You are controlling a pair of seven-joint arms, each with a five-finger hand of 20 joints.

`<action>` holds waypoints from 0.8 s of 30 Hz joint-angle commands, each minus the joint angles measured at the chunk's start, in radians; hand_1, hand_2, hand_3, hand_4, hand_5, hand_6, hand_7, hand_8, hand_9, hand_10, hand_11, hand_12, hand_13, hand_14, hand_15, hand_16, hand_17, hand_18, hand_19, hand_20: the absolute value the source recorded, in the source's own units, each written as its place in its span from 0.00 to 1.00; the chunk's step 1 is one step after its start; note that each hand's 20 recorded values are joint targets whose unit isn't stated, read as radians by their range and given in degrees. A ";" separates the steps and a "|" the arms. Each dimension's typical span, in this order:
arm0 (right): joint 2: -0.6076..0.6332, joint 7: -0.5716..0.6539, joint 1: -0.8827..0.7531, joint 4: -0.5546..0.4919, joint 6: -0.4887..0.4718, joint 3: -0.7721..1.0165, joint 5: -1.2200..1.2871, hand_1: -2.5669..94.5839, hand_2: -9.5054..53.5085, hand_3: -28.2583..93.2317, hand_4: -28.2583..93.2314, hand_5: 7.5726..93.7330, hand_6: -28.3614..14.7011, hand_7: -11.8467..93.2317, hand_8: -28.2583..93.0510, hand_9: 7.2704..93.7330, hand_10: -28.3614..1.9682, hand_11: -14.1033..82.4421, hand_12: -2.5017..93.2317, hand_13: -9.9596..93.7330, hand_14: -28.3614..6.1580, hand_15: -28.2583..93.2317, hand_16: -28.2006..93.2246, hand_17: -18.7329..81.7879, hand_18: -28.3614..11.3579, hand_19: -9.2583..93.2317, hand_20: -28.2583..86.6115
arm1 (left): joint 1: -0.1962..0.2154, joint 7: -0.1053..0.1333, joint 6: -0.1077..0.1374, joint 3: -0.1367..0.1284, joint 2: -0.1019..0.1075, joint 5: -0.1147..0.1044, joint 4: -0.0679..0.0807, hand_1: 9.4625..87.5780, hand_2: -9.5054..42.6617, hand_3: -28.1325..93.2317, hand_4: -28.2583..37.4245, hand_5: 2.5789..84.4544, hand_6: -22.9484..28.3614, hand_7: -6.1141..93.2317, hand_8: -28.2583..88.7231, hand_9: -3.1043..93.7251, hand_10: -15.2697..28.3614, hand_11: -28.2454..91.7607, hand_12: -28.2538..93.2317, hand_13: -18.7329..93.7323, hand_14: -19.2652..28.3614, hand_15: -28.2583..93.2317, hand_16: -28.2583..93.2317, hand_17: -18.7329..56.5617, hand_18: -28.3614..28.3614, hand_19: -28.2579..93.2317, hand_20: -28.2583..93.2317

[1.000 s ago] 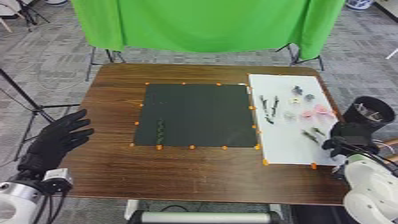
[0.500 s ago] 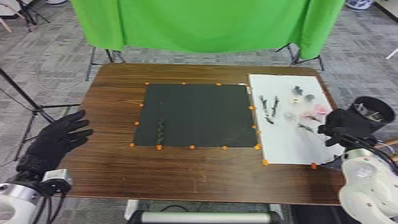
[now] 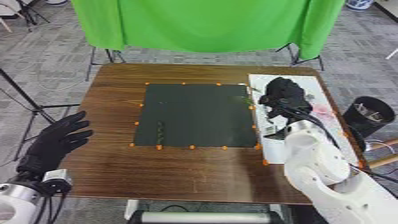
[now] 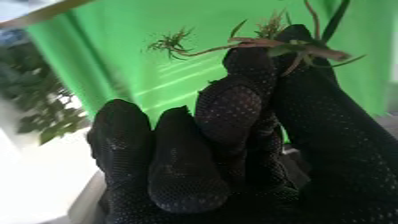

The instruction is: Arrange flowers

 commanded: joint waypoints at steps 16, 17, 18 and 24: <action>-0.370 0.042 0.122 0.270 -0.202 -0.290 -0.171 0.32 0.10 0.99 0.20 0.76 0.72 0.69 0.45 0.96 0.69 0.72 0.43 0.91 0.70 0.95 0.54 0.76 0.19 1.00 0.77 | -0.057 -0.048 -0.033 0.044 -0.012 0.015 0.018 0.20 0.21 0.81 0.02 0.34 0.53 0.25 0.15 0.31 0.65 0.42 0.34 0.37 0.76 0.51 0.22 0.13 0.90 0.61 0.28; -0.375 0.038 0.121 0.273 -0.198 -0.291 -0.176 0.32 0.10 0.99 0.19 0.76 0.73 0.69 0.45 0.97 0.69 0.71 0.42 0.91 0.70 0.94 0.54 0.77 0.18 1.00 0.77 | -0.059 -0.050 -0.036 0.044 -0.012 0.016 0.018 0.20 0.21 0.81 0.02 0.34 0.53 0.25 0.15 0.31 0.65 0.42 0.34 0.37 0.76 0.51 0.22 0.13 0.90 0.61 0.28; -0.379 0.041 0.124 0.280 -0.190 -0.297 -0.176 0.32 0.10 0.98 0.19 0.77 0.74 0.69 0.44 0.97 0.69 0.71 0.42 0.92 0.70 0.94 0.54 0.77 0.18 1.00 0.77 | -0.063 -0.052 -0.036 0.047 -0.010 0.017 0.020 0.20 0.21 0.81 0.02 0.34 0.53 0.25 0.15 0.31 0.65 0.42 0.34 0.37 0.76 0.51 0.22 0.13 0.90 0.61 0.28; -0.411 0.045 0.139 0.298 -0.197 -0.306 -0.162 0.33 0.11 0.97 0.15 0.80 0.75 0.66 0.42 1.00 0.71 0.69 0.42 0.93 0.71 0.94 0.54 0.78 0.19 1.00 0.77 | -0.086 -0.060 -0.045 0.060 -0.005 0.021 0.027 0.20 0.21 0.81 0.02 0.34 0.53 0.25 0.15 0.31 0.65 0.42 0.34 0.37 0.76 0.51 0.22 0.12 0.90 0.61 0.28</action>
